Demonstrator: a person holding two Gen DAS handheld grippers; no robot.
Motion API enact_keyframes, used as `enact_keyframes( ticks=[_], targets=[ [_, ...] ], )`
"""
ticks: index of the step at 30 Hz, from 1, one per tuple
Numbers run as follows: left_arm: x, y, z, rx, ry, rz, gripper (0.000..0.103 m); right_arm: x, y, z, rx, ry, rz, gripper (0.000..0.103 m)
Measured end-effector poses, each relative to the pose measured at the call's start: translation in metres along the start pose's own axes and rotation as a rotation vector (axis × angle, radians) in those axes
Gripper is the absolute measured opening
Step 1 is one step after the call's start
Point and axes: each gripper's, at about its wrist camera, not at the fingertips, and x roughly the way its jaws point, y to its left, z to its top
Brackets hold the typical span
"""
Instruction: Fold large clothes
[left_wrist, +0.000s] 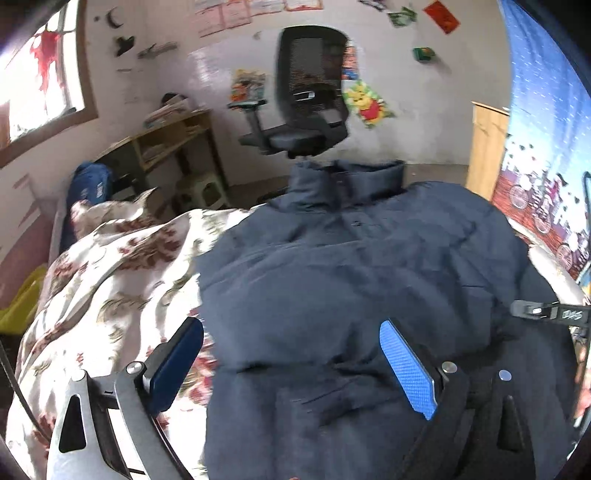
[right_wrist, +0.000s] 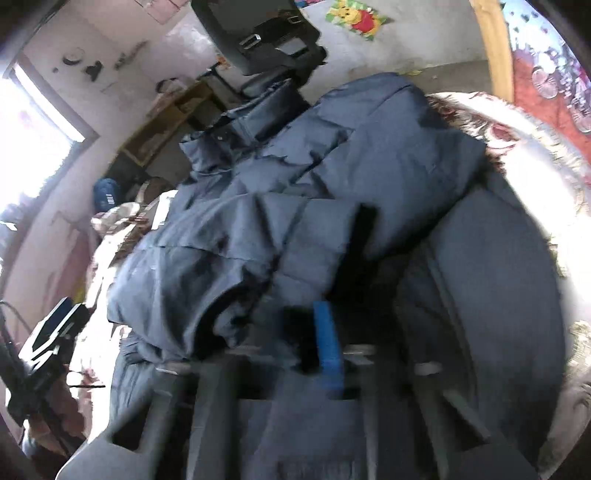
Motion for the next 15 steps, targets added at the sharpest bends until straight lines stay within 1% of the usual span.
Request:
enact_keyframes(
  ticks=[3, 4, 5, 7, 9, 12, 13, 15],
  targets=[
    [-0.001, 0.04, -0.005, -0.051, 0.01, 0.012, 0.096, -0.019, 0.01, 0.003, -0.015, -0.019, -0.024, 0.003],
    [-0.001, 0.051, -0.007, -0.062, 0.012, 0.01, 0.096, -0.031, 0.019, 0.007, -0.034, -0.052, -0.049, 0.003],
    [-0.001, 0.067, -0.009, -0.071, 0.012, 0.009, 0.096, -0.04, 0.02, 0.01, -0.044, -0.074, -0.063, 0.003],
    [0.0, 0.089, -0.012, -0.072, 0.011, 0.019, 0.096, -0.063, 0.028, 0.021, -0.065, -0.137, -0.117, 0.003],
    [0.0, 0.107, -0.015, -0.075, 0.001, 0.021, 0.096, -0.085, 0.036, 0.038, -0.08, -0.207, -0.188, 0.003],
    [0.004, 0.124, -0.019, -0.083, -0.004, 0.017, 0.096, -0.097, 0.041, 0.059, -0.092, -0.271, -0.28, 0.003],
    [0.006, 0.126, -0.021, -0.086, 0.0, 0.018, 0.096, -0.094, 0.041, 0.066, -0.098, -0.278, -0.31, 0.003],
    [0.015, 0.126, -0.02, -0.091, 0.019, 0.007, 0.096, -0.083, 0.042, 0.076, -0.117, -0.259, -0.353, 0.003]
  ],
)
